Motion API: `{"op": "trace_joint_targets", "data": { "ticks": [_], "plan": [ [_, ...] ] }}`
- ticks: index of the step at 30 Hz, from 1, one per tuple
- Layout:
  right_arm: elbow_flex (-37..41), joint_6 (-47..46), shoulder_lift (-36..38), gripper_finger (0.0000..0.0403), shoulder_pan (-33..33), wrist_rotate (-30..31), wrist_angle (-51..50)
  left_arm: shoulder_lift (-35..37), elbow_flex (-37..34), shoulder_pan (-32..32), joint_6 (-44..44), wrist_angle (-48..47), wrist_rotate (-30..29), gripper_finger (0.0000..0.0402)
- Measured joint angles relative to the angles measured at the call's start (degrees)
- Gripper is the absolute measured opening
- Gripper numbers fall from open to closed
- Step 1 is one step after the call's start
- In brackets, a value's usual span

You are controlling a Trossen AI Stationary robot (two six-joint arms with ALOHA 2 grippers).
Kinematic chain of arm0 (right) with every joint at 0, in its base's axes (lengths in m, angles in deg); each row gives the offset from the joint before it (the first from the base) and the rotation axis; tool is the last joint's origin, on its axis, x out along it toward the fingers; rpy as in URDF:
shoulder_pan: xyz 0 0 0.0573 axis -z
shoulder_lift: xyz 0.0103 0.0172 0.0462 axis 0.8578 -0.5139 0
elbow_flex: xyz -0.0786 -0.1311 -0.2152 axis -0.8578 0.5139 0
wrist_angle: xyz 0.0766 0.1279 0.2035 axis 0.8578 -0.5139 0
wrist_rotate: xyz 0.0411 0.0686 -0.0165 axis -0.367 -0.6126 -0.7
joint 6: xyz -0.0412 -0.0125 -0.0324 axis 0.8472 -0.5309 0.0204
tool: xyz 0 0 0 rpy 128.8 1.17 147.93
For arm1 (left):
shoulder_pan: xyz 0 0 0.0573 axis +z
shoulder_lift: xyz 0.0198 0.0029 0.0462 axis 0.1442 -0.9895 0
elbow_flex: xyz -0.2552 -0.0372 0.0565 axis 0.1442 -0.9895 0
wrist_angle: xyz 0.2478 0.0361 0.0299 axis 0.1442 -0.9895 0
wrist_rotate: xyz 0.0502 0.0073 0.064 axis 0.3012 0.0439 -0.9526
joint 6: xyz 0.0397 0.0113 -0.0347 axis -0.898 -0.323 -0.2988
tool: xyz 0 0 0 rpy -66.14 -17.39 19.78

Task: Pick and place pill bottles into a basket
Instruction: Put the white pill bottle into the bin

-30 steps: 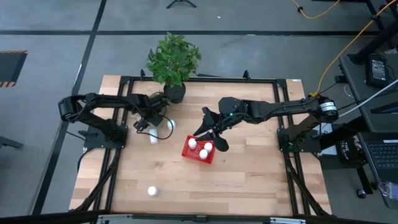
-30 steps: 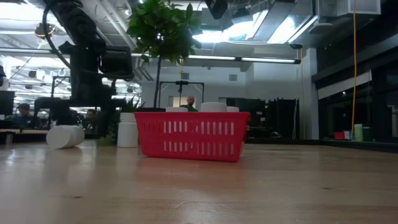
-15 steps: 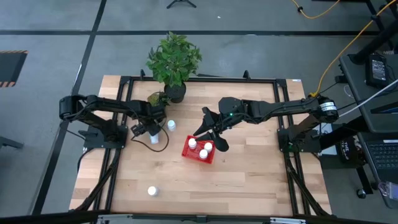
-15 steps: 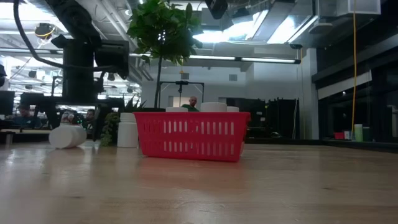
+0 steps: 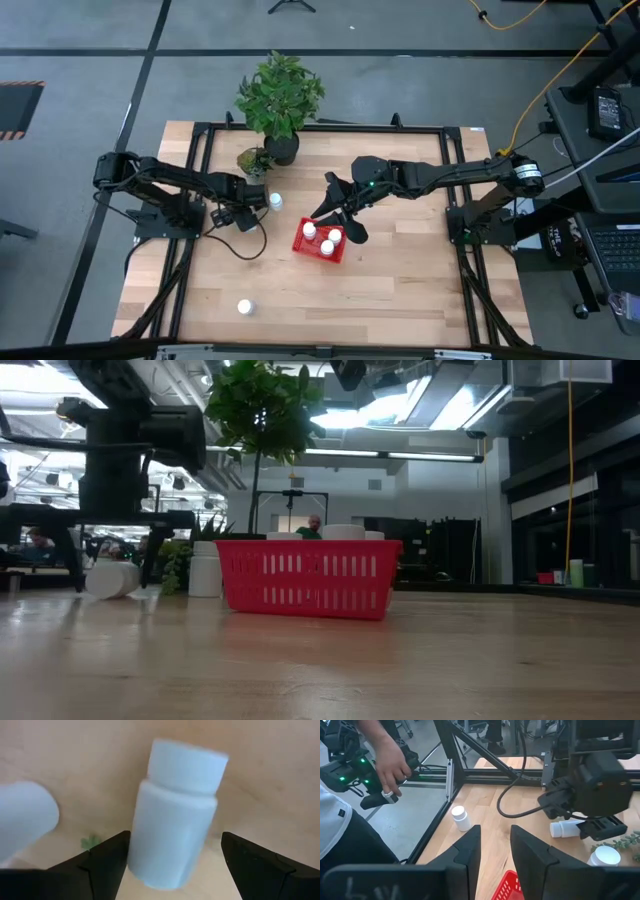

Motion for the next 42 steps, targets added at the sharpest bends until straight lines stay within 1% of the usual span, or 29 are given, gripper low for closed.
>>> {"op": "trace_joint_targets", "data": {
  "ticks": [3,5,8,13,15,19,22,24,29,33,36,38,40,42],
  "plan": [
    [0.0,0.0,0.0,0.0108,0.0,0.0,0.0,0.0,0.0,-0.9,2.4,0.8,-0.3,0.0304],
    [0.0,0.0,0.0,0.0108,0.0,0.0,0.0,0.0,0.0,-0.9,3.5,1.6,-1.5,0.0293],
    [0.0,0.0,0.0,0.0108,0.0,0.0,0.0,0.0,0.1,-0.9,4.1,2.0,-2.6,0.0262],
    [0.0,-0.1,0.0,0.0108,0.0,0.0,0.0,-0.2,0.2,-0.9,5.1,2.0,-2.6,0.0195],
    [0.0,0.0,0.0,0.0108,0.0,0.0,0.0,-0.4,0.3,-0.9,5.5,2.0,-2.7,0.018],
    [0.0,0.0,0.0,0.0108,0.0,0.0,0.0,-0.8,0.3,-0.9,8.5,2.9,-3.1,0.018],
    [0.0,-0.2,0.0,0.0108,0.0,0.0,0.0,-1.0,1.2,-1.5,13.9,2.9,-3.9,0.018],
    [0.0,-0.7,0.0,0.0108,0.1,0.0,0.0,-0.5,3.4,-2.1,19.1,2.7,-3.7,0.018],
    [0.0,-1.7,0.0,0.0108,0.7,0.1,0.0,3.0,10.5,-4.0,30.0,3.6,-0.6,0.018],
    [-1.0,0.3,-0.1,0.0108,0.8,0.2,-0.2,6.9,15.2,-6.2,36.1,7.3,-0.3,0.018],
    [-3.9,3.5,-0.1,0.0108,0.8,0.1,-0.8,8.9,16.9,-7.4,38.4,12.4,0.5,0.018],
    [-6.5,5.0,-0.1,0.0108,0.8,0.4,-3.3,9.5,17.5,-7.4,40.1,15.0,0.9,0.018],
    [-9.8,6.9,-0.1,0.0108,0.8,3.3,-8.2,9.4,17.9,-7.3,41.8,16.7,0.8,0.0179],
    [-13.3,9.8,-0.1,0.0108,0.7,8.2,-13.6,9.4,18.1,-7.2,42.7,18.8,0.6,0.0179]
  ]
}}
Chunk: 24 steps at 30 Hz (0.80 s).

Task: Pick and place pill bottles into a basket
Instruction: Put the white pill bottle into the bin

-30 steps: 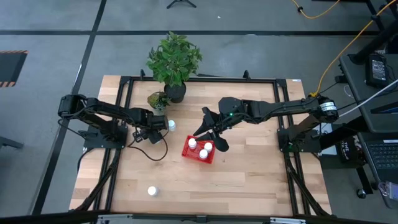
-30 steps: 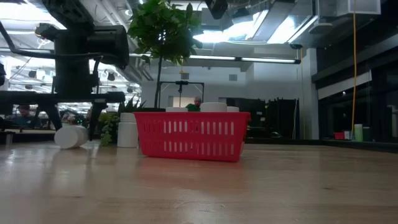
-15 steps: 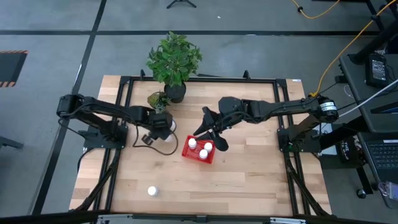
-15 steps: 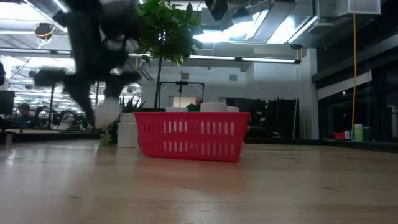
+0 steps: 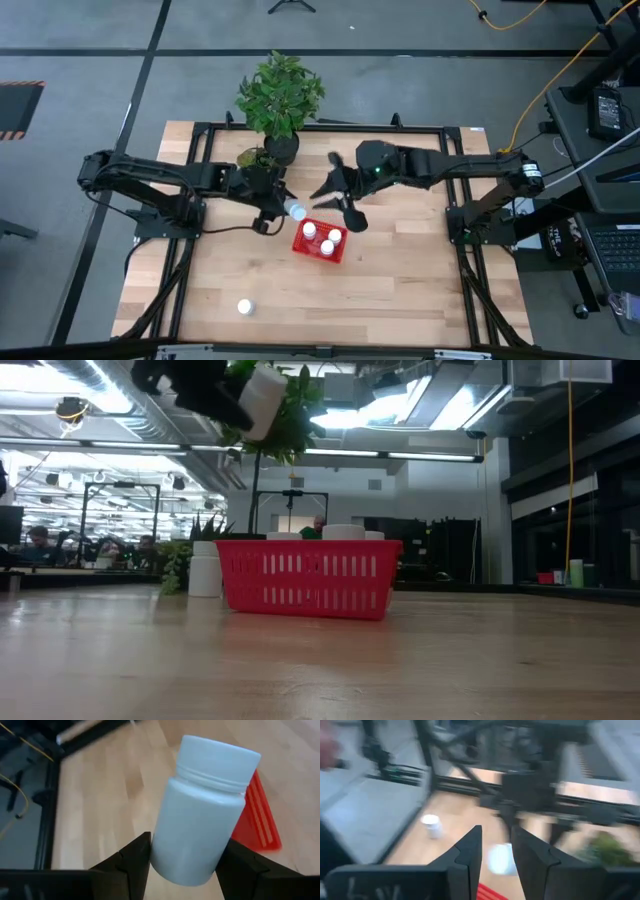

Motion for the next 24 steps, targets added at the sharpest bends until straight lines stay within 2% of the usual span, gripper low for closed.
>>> {"op": "trace_joint_targets", "data": {
  "ticks": [2,6,10,14,17,20,24],
  "plan": [
    [-3.1,2.6,0.0,0.011,-0.3,4.7,-4.7,0.0,0.0,0.0,0.0,2.2,0.0,0.0179],
    [-7.2,5.0,0.0,0.0141,-0.4,6.2,-8.2,0.0,0.0,1.1,0.4,5.2,-0.1,0.0179],
    [-7.6,2.9,0.0,0.0216,-0.5,7.4,-8.9,0.0,0.0,3.3,1.2,6.7,-0.2,0.0179],
    [-7.5,1.8,-1.7,0.0299,-0.9,15.4,-12.4,-1.3,0.0,5.7,1.3,9.6,-0.1,0.0179],
    [-7.4,0.3,-3.1,0.0337,-0.9,20.3,-14.4,-2.9,0.0,7.0,3.1,13.8,1.3,0.0178],
    [-7.5,-1.3,-3.8,0.0349,-0.9,22.0,-15.1,-3.8,0.0,7.8,4.9,16.8,2.4,0.0178],
    [-7.5,-2.6,-4.0,0.0344,-0.9,23.9,-17.2,-4.3,0.1,9.6,5.1,18.7,4.5,0.0175]
  ]
}}
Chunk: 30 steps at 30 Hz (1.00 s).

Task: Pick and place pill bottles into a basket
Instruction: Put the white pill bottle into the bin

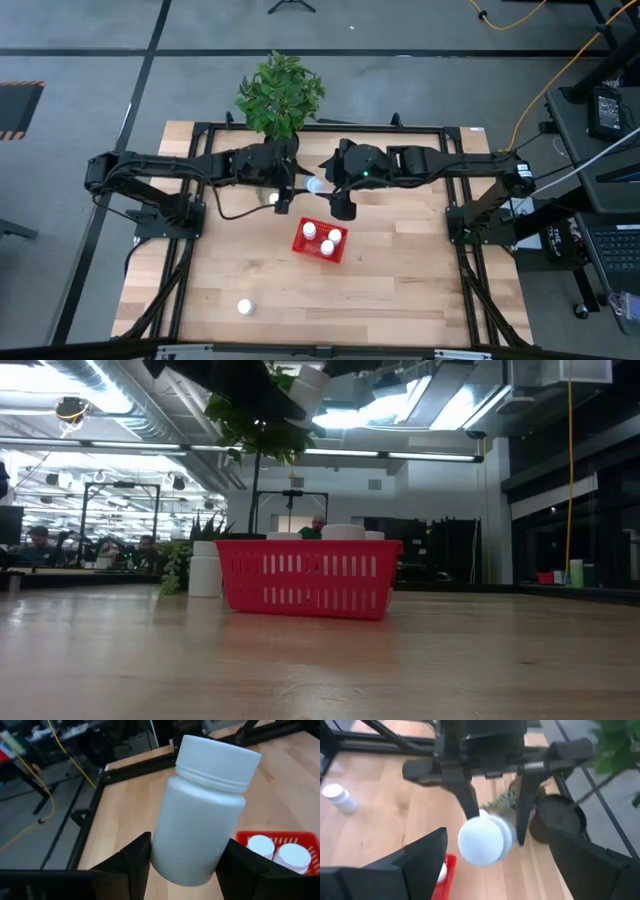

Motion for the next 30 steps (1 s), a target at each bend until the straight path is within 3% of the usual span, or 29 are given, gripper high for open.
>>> {"op": "trace_joint_targets", "data": {
  "ticks": [7,21,30],
  "plan": [
    [0.0,-0.3,-1.2,0.0334,0.0,0.1,-2.8,-0.2,0.0,1.8,0.5,1.4,0.4,0.0175],
    [0.0,0.1,-4.0,0.033,0.1,0.3,0.9,-0.2,0.0,1.7,0.7,1.0,0.5,0.0175],
    [0.0,-0.1,-4.0,0.0274,0.4,0.3,1.6,-0.2,0.0,1.7,0.9,0.9,0.5,0.0175]
  ]
}}
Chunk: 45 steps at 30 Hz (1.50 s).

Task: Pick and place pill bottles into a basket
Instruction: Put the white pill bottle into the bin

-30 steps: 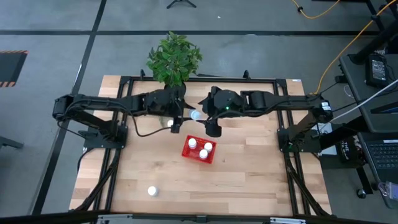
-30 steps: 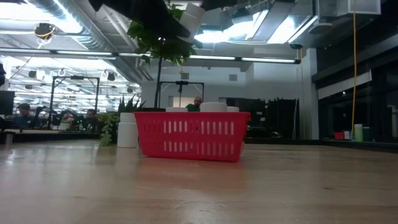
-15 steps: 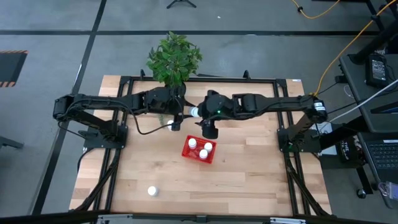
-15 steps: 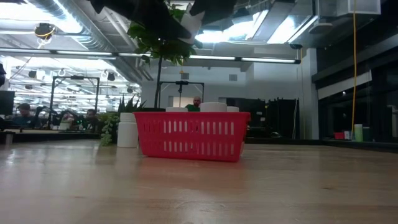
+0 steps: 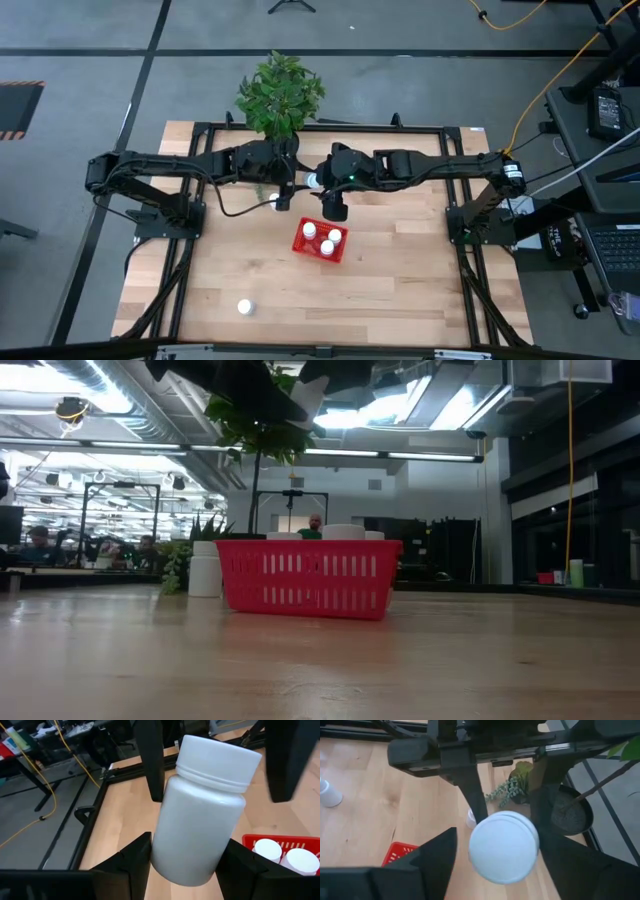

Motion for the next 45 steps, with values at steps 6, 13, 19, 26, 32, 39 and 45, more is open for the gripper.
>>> {"op": "trace_joint_targets", "data": {
  "ticks": [6,13,19,26,32,39,45],
  "plan": [
    [0.0,-0.1,0.0,0.0184,0.0,0.5,0.0,0.0,0.0,-0.2,1.5,-0.2,0.1,0.0175],
    [0.0,-0.9,0.1,0.0167,0.2,0.4,0.2,0.0,0.0,-0.4,4.7,-0.3,0.0,0.0181],
    [-0.5,-1.8,0.4,0.0151,-0.6,0.0,-0.4,0.7,0.2,0.8,9.7,-5.1,1.3,0.0275],
    [-7.7,-1.6,1.2,0.0151,-4.6,-1.3,-11.4,3.0,0.0,1.8,9.8,-12.6,-4.2,0.0337],
    [-7.8,-4.4,1.0,0.0151,-7.7,-0.7,-20.2,6.5,0.0,1.8,9.7,-12.8,-8.0,0.0338],
    [0.7,-7.5,0.6,0.0151,-9.1,-0.9,-13.3,9.5,0.0,1.9,10.2,-12.9,-9.1,0.0338],
    [8.0,-9.6,0.5,0.0151,-8.4,-4.8,-6.5,9.8,0.0,1.9,10.5,-12.9,-9.8,0.0338]
  ]
}}
